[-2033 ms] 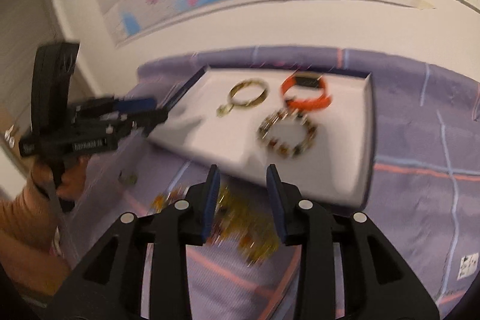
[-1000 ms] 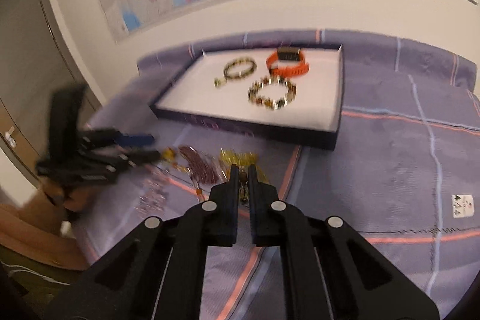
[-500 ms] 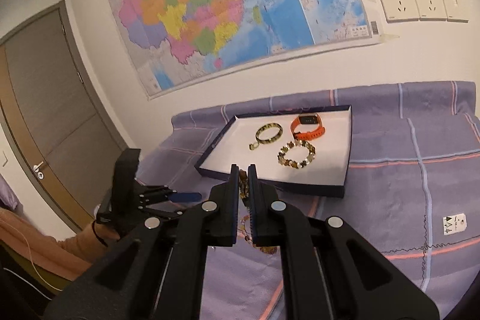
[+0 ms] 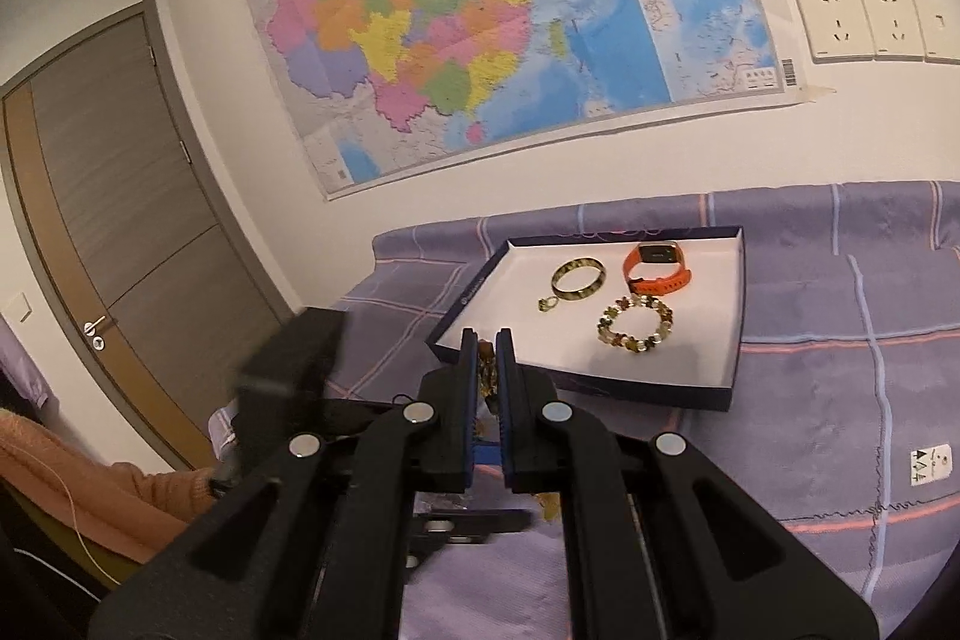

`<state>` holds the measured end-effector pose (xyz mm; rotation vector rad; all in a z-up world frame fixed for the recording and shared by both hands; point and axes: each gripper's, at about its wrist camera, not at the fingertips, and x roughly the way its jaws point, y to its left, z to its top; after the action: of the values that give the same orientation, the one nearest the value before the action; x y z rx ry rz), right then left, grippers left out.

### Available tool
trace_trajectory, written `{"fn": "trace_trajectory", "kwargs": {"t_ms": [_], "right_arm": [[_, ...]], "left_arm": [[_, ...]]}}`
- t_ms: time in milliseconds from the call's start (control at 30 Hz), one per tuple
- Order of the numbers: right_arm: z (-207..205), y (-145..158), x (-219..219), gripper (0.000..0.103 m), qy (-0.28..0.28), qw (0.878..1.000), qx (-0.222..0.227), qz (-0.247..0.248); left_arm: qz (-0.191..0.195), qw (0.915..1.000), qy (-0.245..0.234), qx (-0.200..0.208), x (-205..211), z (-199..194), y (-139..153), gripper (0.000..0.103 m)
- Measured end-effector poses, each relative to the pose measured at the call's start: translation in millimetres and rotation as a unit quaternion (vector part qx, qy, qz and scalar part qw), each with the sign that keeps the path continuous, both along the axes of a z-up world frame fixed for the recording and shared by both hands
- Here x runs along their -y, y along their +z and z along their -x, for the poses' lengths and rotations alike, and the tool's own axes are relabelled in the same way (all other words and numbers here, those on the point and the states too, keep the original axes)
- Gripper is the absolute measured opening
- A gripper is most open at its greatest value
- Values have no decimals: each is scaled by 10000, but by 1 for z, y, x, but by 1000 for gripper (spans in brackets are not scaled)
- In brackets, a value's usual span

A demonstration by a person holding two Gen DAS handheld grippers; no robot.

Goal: Organize jewelry
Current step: 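Lift a beaded necklace with the right tool while the left tool approaches the pile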

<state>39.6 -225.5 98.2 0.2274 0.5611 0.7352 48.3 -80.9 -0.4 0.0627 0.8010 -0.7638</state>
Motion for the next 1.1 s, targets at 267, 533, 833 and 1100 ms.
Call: {"fn": "trace_trajectory", "kwargs": {"t_ms": [267,533,833,1100], "right_arm": [[4,3,19,5,-91,9992,40,-379],[7,11,46,1,-184,9954,113,-933],[-1,-1,40,17,-249,9988,-123,-405],[-26,-64,-32,50,207,9944,-642,816]], "left_arm": [[163,9989,348,-250,-13,-15,-6,4],[116,9948,1016,-25,-45,-18,14,4],[238,9952,947,46,-57,-24,31,4],[247,9967,660,403,-45,-14,60,4]]}}
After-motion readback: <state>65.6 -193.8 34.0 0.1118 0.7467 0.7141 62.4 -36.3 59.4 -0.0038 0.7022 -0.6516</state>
